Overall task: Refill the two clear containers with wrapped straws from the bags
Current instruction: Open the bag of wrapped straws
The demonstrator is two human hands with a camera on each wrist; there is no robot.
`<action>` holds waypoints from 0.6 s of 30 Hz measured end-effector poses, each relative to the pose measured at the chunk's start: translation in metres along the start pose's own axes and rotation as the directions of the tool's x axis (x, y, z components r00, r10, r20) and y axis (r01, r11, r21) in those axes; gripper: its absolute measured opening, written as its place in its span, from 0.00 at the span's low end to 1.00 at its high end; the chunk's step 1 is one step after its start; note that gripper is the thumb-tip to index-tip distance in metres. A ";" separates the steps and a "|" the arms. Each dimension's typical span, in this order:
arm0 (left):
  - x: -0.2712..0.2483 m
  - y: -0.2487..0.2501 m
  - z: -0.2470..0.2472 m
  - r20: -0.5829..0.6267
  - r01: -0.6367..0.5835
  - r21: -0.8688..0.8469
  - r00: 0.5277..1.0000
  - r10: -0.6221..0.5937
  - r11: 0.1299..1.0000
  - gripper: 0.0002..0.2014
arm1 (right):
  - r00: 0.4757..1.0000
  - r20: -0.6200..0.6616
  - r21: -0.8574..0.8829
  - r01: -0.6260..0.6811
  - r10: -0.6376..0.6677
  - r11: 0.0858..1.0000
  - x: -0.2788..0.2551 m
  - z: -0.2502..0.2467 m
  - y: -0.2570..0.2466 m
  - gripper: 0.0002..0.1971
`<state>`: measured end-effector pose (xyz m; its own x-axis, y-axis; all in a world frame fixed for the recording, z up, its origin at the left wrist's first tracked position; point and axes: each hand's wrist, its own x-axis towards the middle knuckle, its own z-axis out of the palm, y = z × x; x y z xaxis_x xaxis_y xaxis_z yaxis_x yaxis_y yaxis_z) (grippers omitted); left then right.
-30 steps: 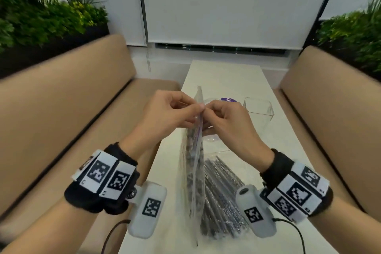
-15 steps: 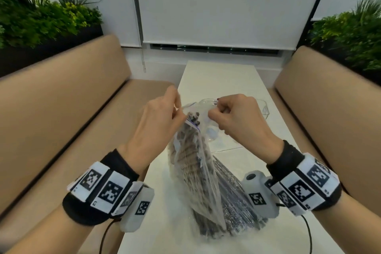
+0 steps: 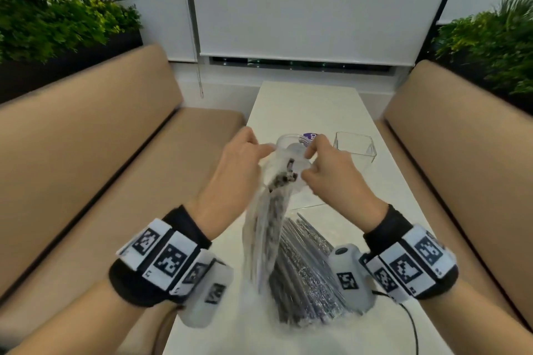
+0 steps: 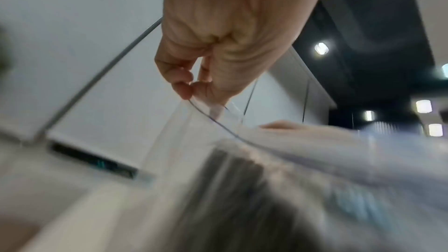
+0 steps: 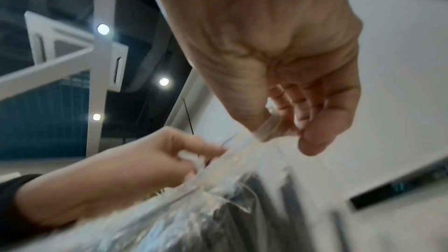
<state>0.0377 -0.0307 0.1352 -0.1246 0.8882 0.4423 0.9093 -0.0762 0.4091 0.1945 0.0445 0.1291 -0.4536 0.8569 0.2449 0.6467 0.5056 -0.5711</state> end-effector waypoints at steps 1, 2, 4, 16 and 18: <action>-0.004 -0.010 -0.001 -0.011 -0.006 0.043 1.000 0.006 0.999 0.19 | 1.000 -0.006 -0.044 -0.017 0.017 0.999 -0.001 -0.007 0.008 0.10; -0.008 -0.016 -0.002 0.017 0.017 0.104 1.000 -0.019 0.994 0.18 | 0.999 -0.004 -0.088 -0.034 0.034 0.995 -0.001 -0.013 0.014 0.10; -0.013 -0.026 0.003 0.052 0.041 0.173 0.997 -0.051 0.984 0.22 | 0.998 0.019 -0.177 -0.057 0.061 0.983 -0.004 -0.019 0.019 0.06; -0.013 -0.049 0.016 0.099 0.119 0.079 0.987 -0.127 0.990 0.29 | 0.968 0.068 0.024 -0.243 0.241 0.970 -0.017 -0.011 0.048 0.09; -0.021 -0.065 0.010 0.199 0.105 0.308 0.965 -0.172 0.945 0.40 | 0.962 0.061 0.044 -0.268 0.265 0.962 -0.023 -0.029 0.058 0.08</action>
<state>-0.0148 -0.0401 0.0915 -0.1979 0.9601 0.1974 0.9690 0.1612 0.1875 0.2607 0.0571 0.1132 -0.3024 0.9525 0.0359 0.7173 0.2522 -0.6496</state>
